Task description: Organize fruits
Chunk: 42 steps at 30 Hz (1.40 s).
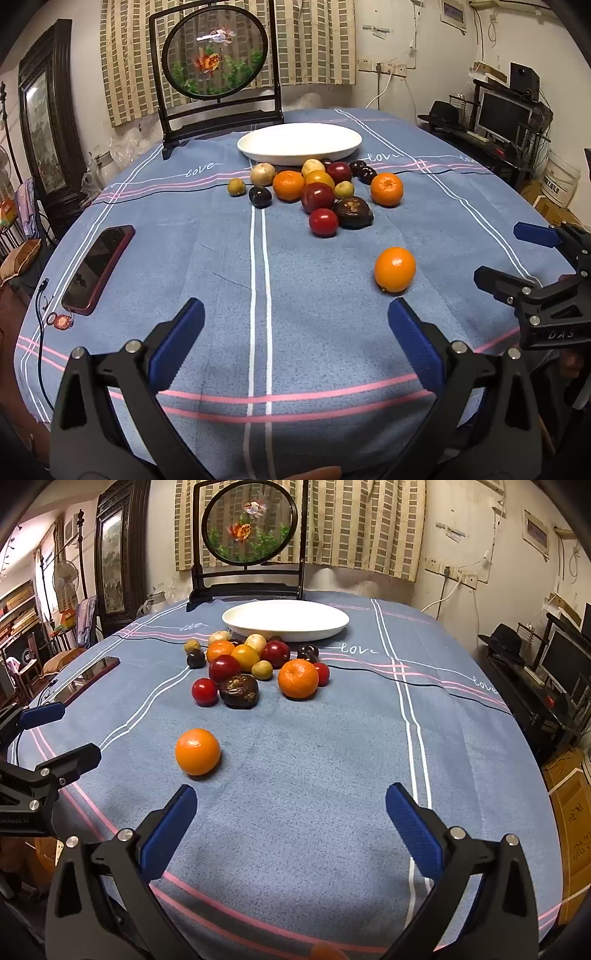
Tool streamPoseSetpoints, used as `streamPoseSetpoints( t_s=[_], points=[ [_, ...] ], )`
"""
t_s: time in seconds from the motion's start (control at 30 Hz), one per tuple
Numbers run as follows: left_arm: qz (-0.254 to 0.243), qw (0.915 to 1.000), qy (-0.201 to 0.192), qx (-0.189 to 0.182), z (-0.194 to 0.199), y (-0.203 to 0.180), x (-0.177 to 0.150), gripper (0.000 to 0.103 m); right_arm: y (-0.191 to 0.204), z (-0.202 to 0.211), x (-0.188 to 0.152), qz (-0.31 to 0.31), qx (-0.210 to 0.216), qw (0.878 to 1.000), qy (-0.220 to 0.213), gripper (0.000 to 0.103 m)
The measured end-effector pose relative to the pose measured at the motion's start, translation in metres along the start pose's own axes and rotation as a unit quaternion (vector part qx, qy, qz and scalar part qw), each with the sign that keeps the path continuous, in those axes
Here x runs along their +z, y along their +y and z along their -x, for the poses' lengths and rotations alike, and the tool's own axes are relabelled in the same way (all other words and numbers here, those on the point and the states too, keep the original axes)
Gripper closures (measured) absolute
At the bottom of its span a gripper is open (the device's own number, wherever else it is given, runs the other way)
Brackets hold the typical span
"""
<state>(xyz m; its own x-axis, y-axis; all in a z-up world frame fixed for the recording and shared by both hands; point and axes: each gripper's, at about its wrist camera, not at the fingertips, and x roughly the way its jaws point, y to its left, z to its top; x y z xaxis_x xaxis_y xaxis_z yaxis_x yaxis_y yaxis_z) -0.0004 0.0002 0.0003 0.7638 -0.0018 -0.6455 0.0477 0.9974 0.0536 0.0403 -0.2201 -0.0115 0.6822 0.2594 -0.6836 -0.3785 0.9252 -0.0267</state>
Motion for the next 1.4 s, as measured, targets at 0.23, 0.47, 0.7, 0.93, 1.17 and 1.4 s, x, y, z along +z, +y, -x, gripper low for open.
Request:
streamPoseSetpoints(
  t_s=[0.23, 0.47, 0.7, 0.93, 1.17, 1.4],
  points=[
    [0.002, 1.0, 0.006, 0.0, -0.0009, 0.0021, -0.0004, 0.002, 0.0017, 0.0024, 0.0007, -0.003, -0.002, 1.0, 0.001, 0.001],
    [0.004, 1.0, 0.006, 0.002, 0.0044, 0.0007, 0.0009, 0.002, 0.0007, -0.0014, 0.0001, -0.004, -0.001, 1.0, 0.004, 0.001],
    [0.001, 1.0, 0.008, -0.001, -0.003, 0.0022, 0.0004, 0.002, -0.0003, -0.0019, -0.0008, -0.004, 0.003, 1.0, 0.004, 0.001],
    [0.001, 1.0, 0.008, 0.0, -0.0033, 0.0019, 0.0003, 0.002, 0.0007, -0.0026, -0.0018, -0.003, 0.003, 1.0, 0.004, 0.001],
    [0.001, 1.0, 0.008, 0.0, -0.0033, 0.0017, 0.0004, 0.002, 0.0007, -0.0025, -0.0013, -0.003, 0.003, 1.0, 0.005, 0.001],
    [0.001, 1.0, 0.009, 0.0, -0.0036, 0.0018, 0.0002, 0.002, 0.0005, -0.0027, -0.0013, -0.004, 0.003, 1.0, 0.005, 0.001]
  ],
)
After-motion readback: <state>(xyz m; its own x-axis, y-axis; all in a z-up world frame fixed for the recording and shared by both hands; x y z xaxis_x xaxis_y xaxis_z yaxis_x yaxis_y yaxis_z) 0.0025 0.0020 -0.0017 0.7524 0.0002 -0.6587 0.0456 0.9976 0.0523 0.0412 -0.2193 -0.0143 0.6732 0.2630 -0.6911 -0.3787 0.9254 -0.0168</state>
